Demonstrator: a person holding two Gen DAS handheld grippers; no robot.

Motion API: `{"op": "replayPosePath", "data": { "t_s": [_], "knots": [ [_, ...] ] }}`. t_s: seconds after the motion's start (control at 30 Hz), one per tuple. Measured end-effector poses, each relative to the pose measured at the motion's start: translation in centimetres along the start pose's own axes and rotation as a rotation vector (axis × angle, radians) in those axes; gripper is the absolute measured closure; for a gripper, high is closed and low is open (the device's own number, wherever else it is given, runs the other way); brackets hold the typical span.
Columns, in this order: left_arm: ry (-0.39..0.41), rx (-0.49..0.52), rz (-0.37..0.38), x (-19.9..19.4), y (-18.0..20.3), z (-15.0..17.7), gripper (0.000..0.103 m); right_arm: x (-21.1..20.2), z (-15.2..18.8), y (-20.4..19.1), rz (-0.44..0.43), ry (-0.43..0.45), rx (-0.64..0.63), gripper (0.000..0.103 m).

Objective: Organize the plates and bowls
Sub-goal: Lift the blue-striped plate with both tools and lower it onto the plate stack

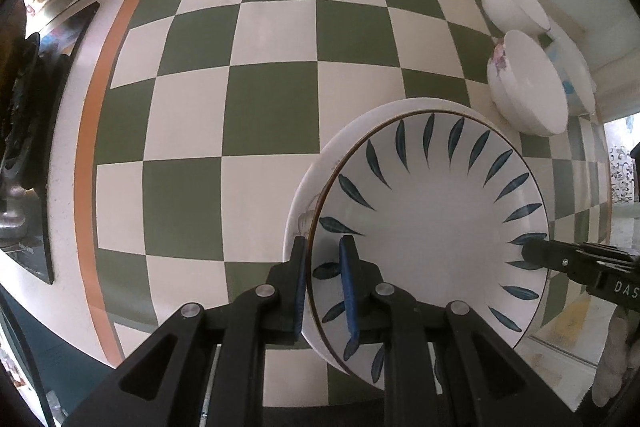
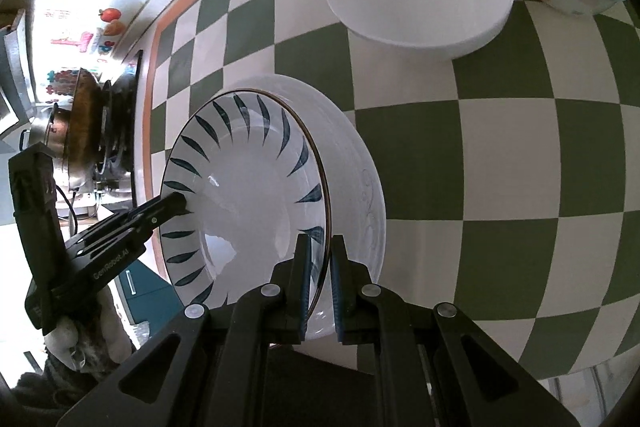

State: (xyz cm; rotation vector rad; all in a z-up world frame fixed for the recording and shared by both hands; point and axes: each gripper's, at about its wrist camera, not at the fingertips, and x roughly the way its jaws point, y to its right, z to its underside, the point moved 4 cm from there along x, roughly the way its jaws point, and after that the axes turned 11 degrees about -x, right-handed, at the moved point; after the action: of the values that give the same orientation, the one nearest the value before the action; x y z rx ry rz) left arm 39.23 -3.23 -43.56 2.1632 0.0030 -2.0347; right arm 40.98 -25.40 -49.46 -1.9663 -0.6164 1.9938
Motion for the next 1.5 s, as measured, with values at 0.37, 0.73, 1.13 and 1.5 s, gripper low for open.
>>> {"op": "replayPosePath", "data": {
  "t_s": [0.37,0.73,1.13,1.5],
  "knots": [
    [-0.016,0.010,-0.017,1.3,0.8,0.0,0.088,1.4,-1.0,0.5,0.065,-0.013,-0.030,0.092],
    [-0.013,0.021,0.009,1.4,0.4,0.8,0.087,1.4,-0.9,-0.4,0.153,0.006,-0.001,0.089],
    [-0.008,0.046,0.024,-2.0,-1.5,2.6,0.087,-0.9,0.7,-3.4,0.245,0.072,0.053,0.079],
    [0.164,0.146,0.023,-12.8,-1.4,6.4,0.073,-8.1,6.7,-12.6,0.314,0.226,-0.014,0.059]
  ]
}}
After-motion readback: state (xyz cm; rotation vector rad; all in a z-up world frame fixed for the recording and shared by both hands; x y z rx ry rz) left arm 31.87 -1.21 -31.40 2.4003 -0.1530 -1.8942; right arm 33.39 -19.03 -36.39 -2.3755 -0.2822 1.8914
